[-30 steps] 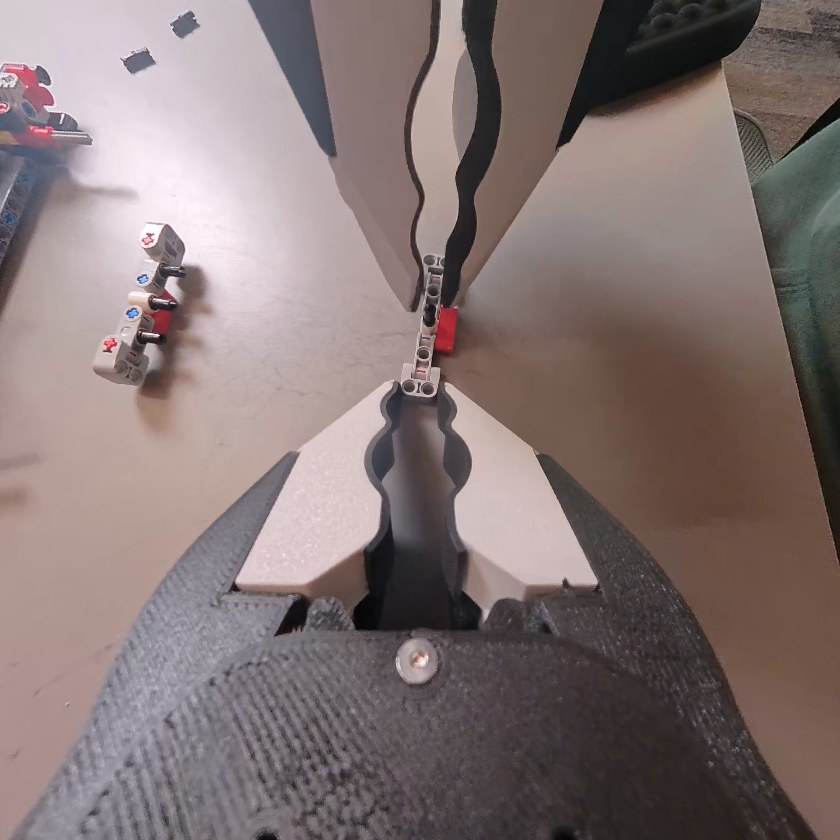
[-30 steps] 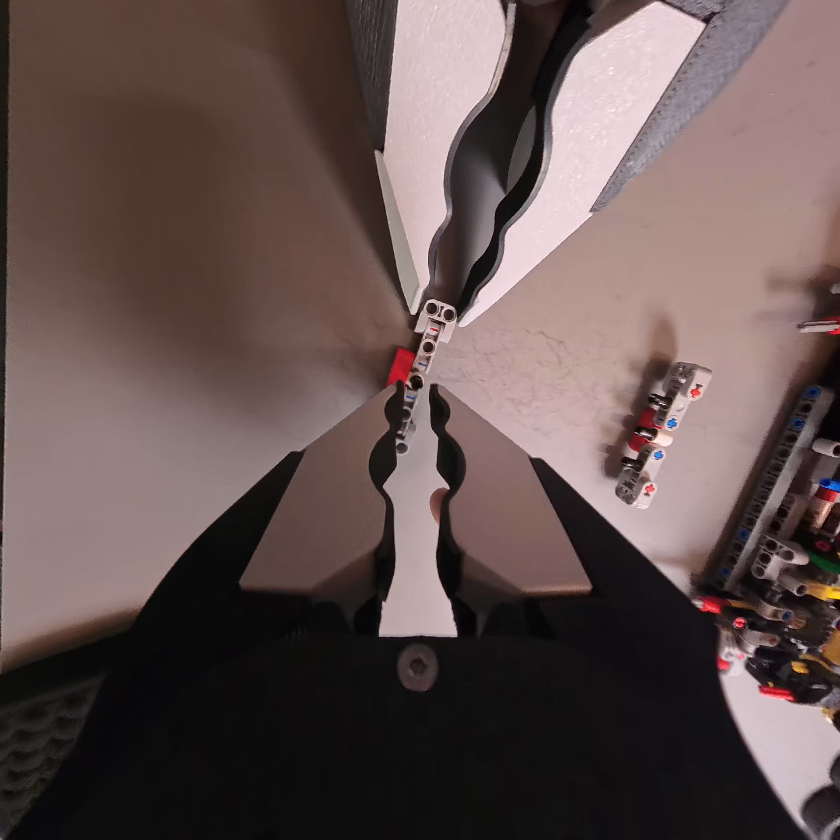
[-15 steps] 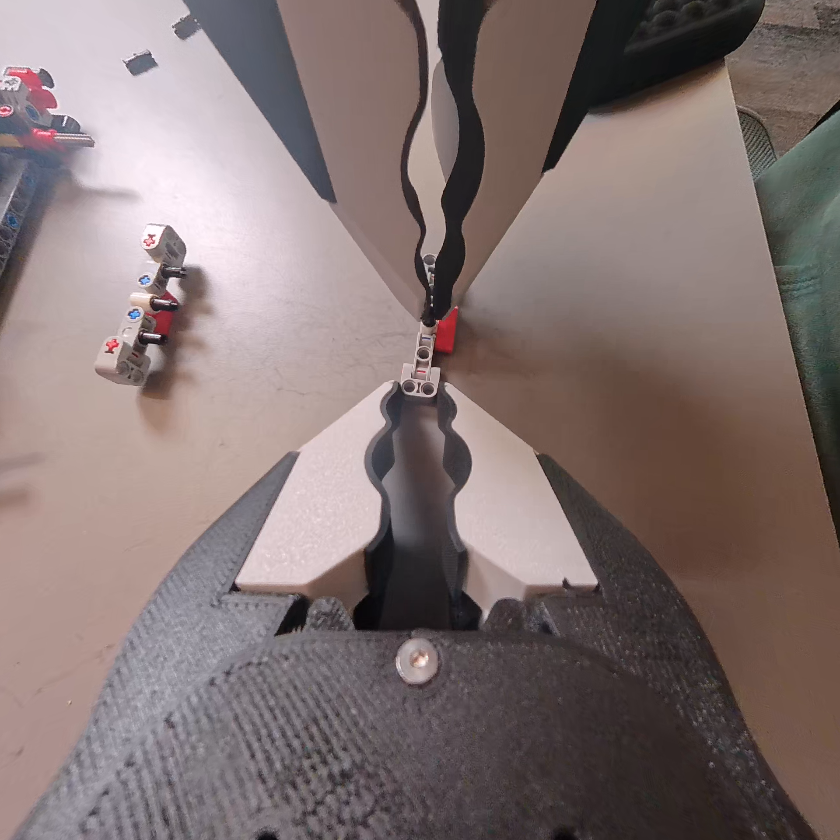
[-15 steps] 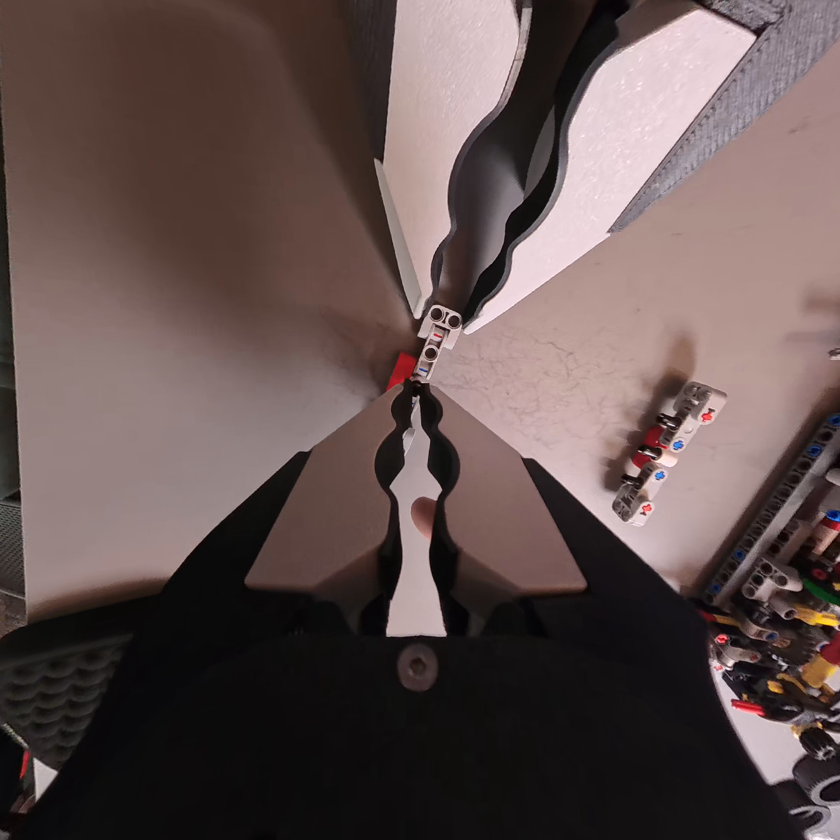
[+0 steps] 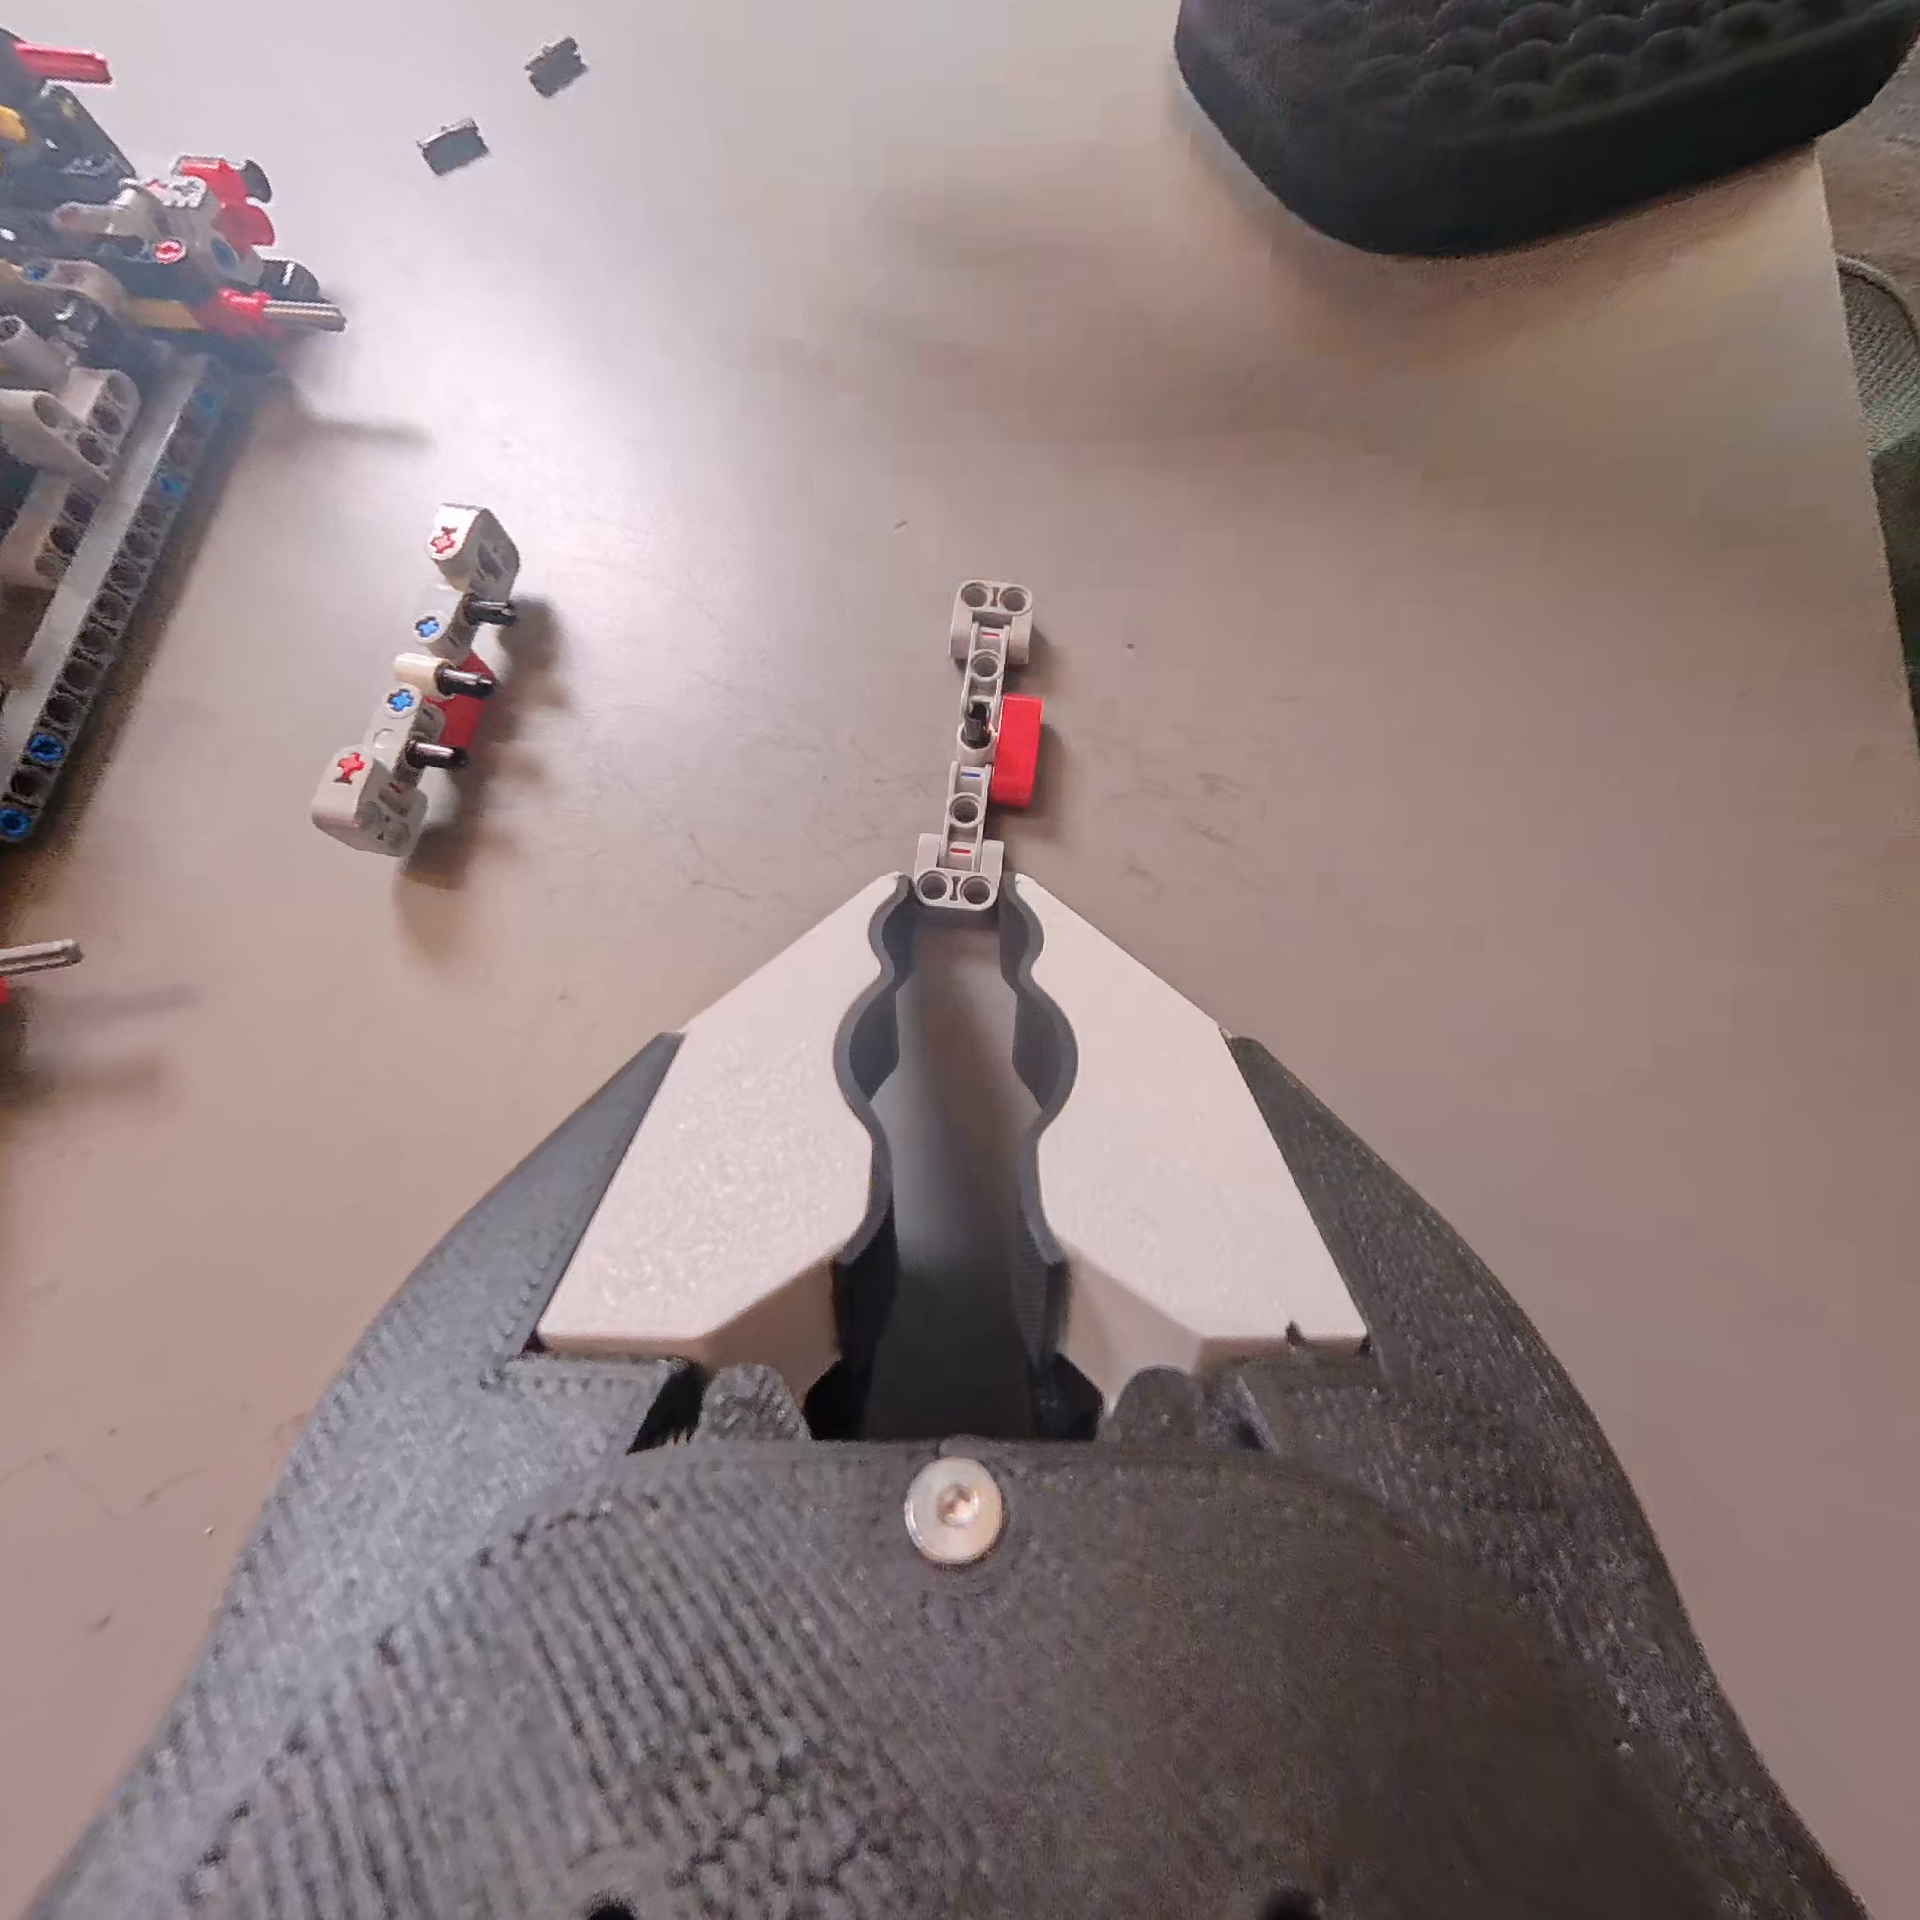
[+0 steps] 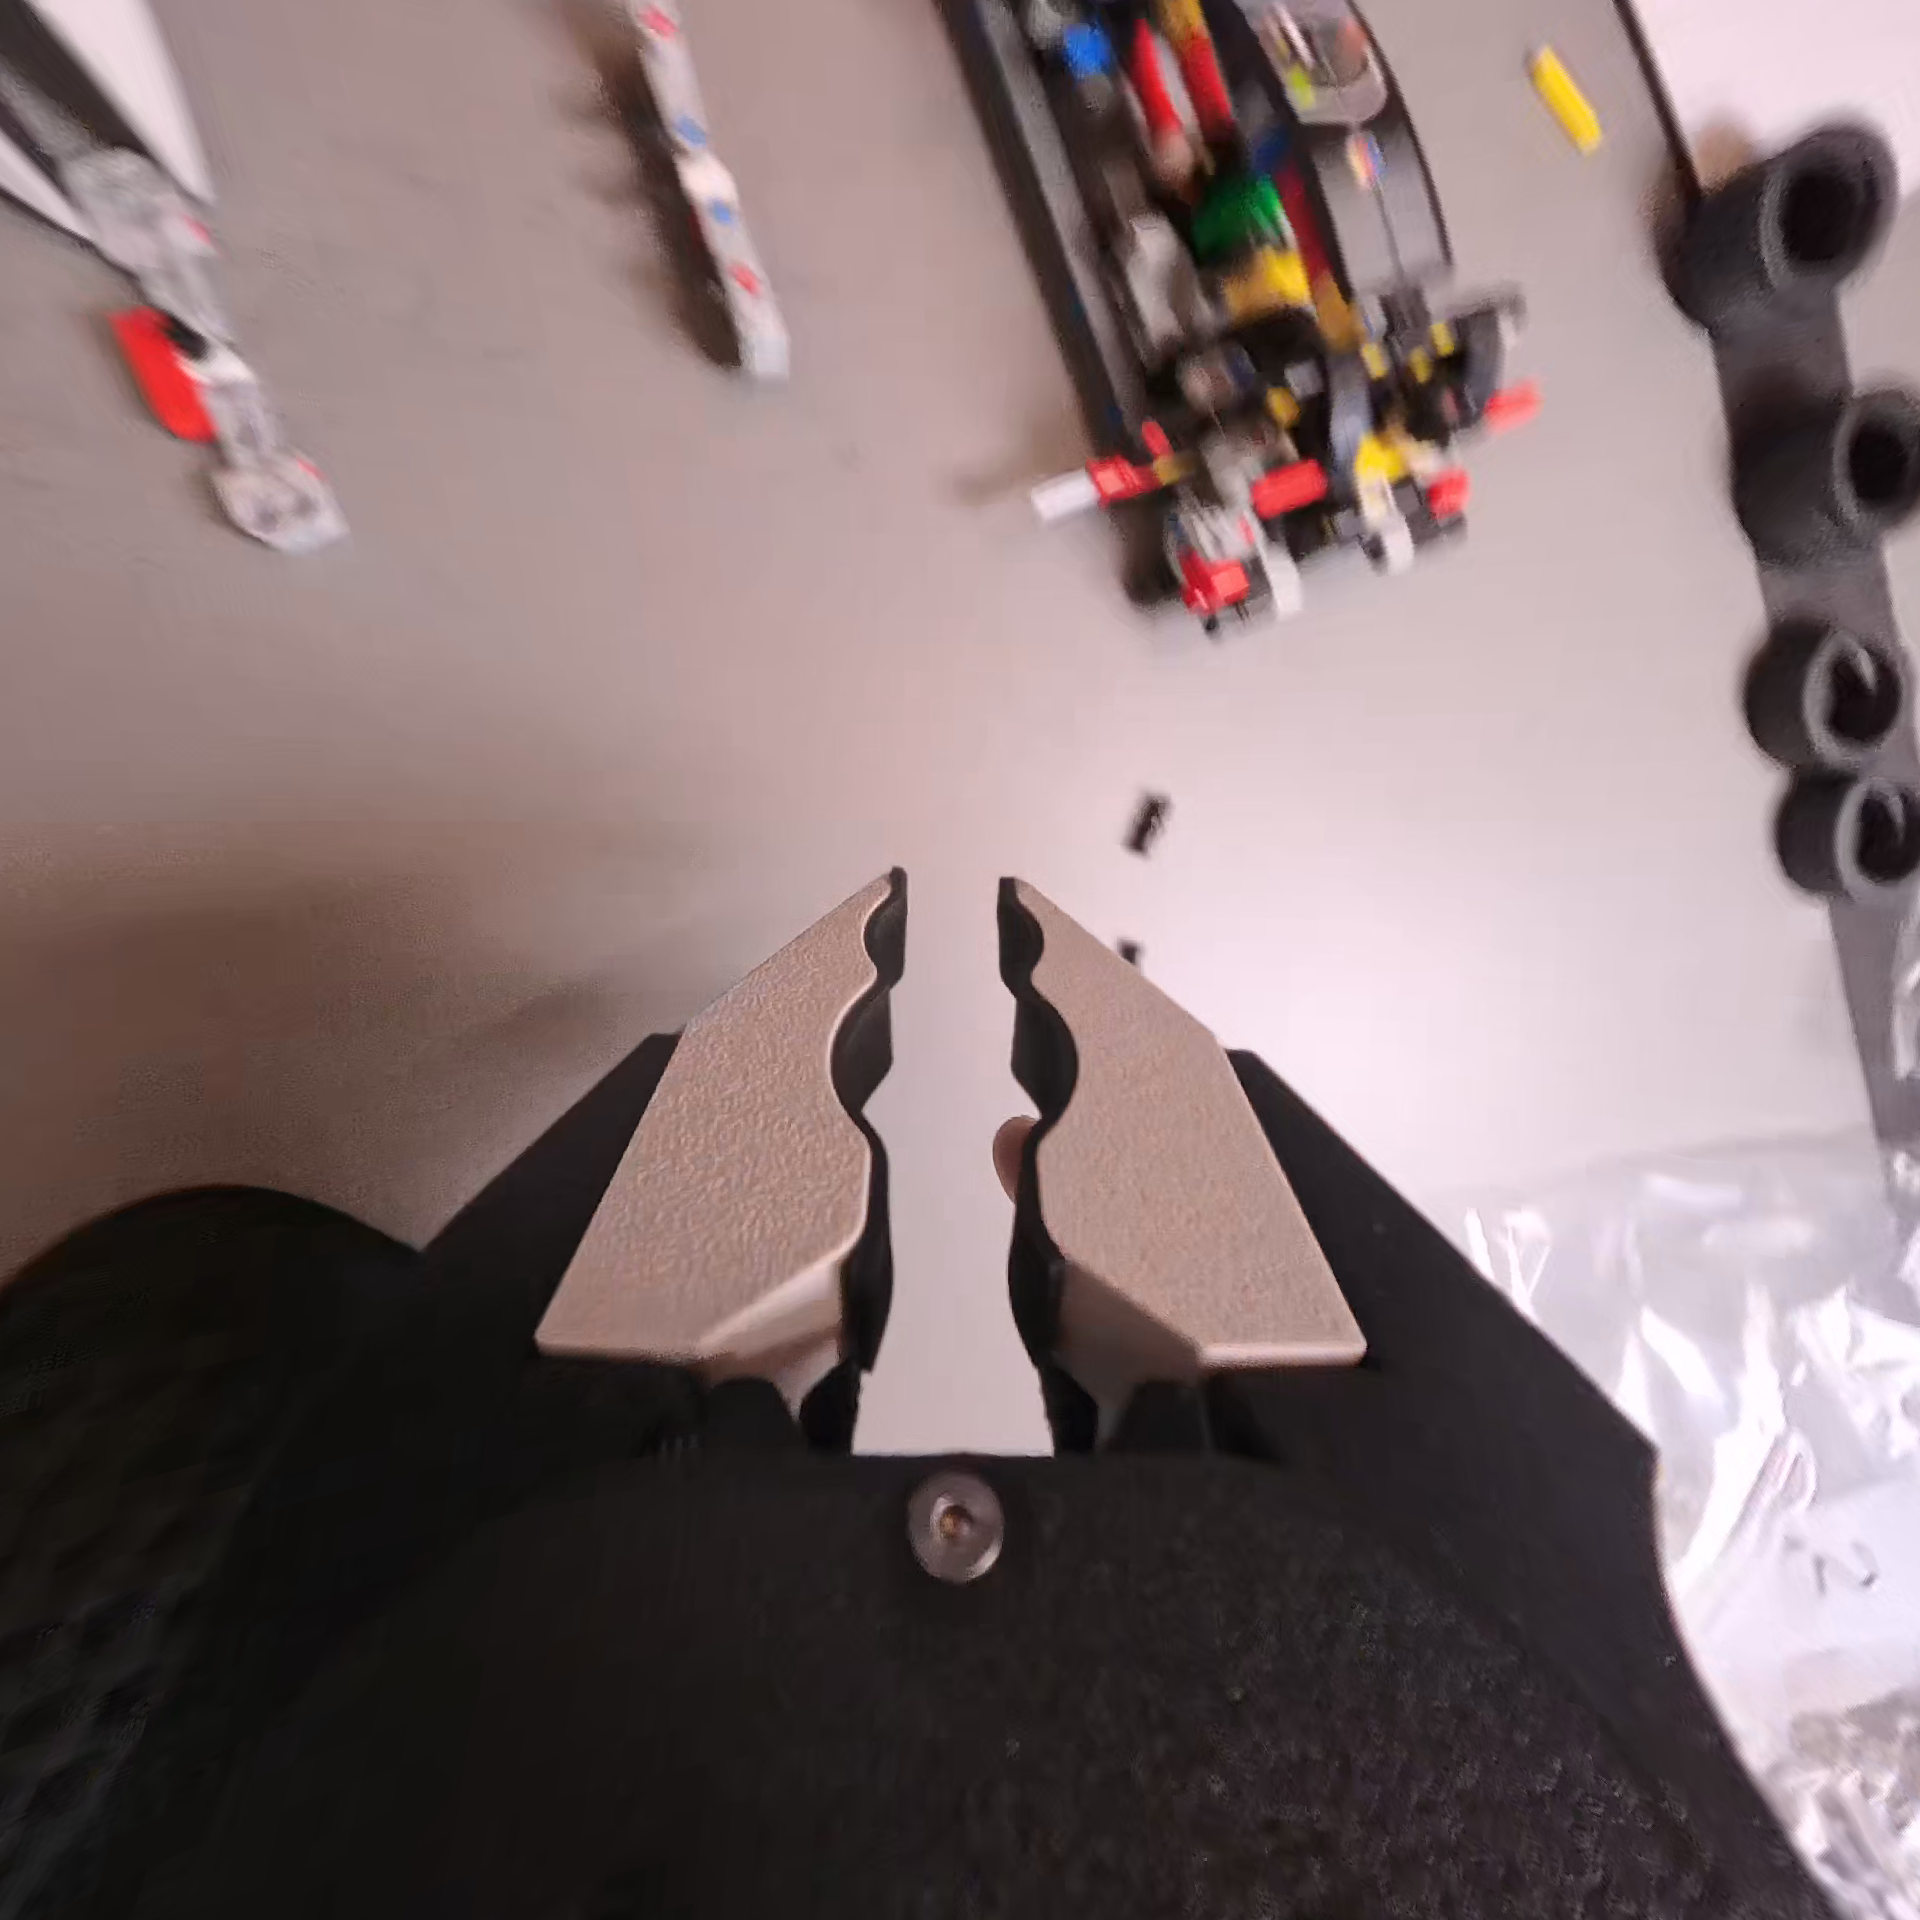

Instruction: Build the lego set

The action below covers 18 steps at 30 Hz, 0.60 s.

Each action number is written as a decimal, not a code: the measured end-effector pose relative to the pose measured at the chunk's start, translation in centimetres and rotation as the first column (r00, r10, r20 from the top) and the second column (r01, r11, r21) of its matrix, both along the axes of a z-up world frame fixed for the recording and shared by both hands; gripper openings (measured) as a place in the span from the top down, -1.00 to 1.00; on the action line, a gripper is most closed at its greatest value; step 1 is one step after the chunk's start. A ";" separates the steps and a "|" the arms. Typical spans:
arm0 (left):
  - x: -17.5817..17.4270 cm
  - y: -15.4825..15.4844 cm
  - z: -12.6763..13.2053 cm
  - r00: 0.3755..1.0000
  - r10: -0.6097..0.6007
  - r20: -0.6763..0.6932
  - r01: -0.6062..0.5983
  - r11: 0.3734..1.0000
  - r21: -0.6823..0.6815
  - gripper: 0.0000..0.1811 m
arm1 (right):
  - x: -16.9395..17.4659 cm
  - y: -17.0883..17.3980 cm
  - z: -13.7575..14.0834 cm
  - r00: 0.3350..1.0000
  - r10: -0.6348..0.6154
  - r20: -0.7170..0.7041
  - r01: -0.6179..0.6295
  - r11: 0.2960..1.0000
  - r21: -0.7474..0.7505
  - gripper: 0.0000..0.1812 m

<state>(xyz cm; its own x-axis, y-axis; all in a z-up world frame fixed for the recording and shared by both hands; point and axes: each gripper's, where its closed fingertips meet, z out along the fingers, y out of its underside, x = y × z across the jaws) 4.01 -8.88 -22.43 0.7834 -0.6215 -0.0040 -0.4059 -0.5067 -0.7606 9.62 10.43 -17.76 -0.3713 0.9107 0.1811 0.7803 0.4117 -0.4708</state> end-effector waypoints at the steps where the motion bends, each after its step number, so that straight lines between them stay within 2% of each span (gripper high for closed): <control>1: 0.0 0.0 0.0 1.000 0.004 -0.004 -0.004 1.000 0.003 0.85 | 0.4 1.2 -0.5 0.999 -0.032 -0.004 0.032 0.999 -0.007 0.83; 4: 0.0 0.0 0.0 1.000 0.002 -0.014 -0.001 1.000 0.012 0.84 | 1.1 4.0 -2.4 0.995 -0.100 -0.010 0.100 0.995 -0.001 0.78; 10: 0.4 -0.3 0.1 1.000 -0.029 -0.008 0.029 1.000 0.013 0.76 | 0.2 6.3 -4.7 0.979 -0.200 -0.032 0.195 0.975 -0.109 0.77; 14: 1.1 -0.7 0.6 0.997 -0.073 0.024 0.072 0.997 0.022 0.79 | -0.2 5.9 -4.9 0.982 -0.184 -0.038 0.176 0.972 -0.153 0.96; 16: 1.5 -1.0 1.5 0.992 -0.100 0.082 0.097 0.995 0.036 0.81 | 0.0 5.6 -4.9 0.986 -0.161 -0.033 0.155 0.978 -0.140 0.96; 18: 1.5 -0.8 2.9 0.984 -0.088 0.158 0.078 0.995 0.068 0.80 | -0.4 3.7 -4.1 0.989 -0.122 -0.078 0.106 0.977 -0.183 0.96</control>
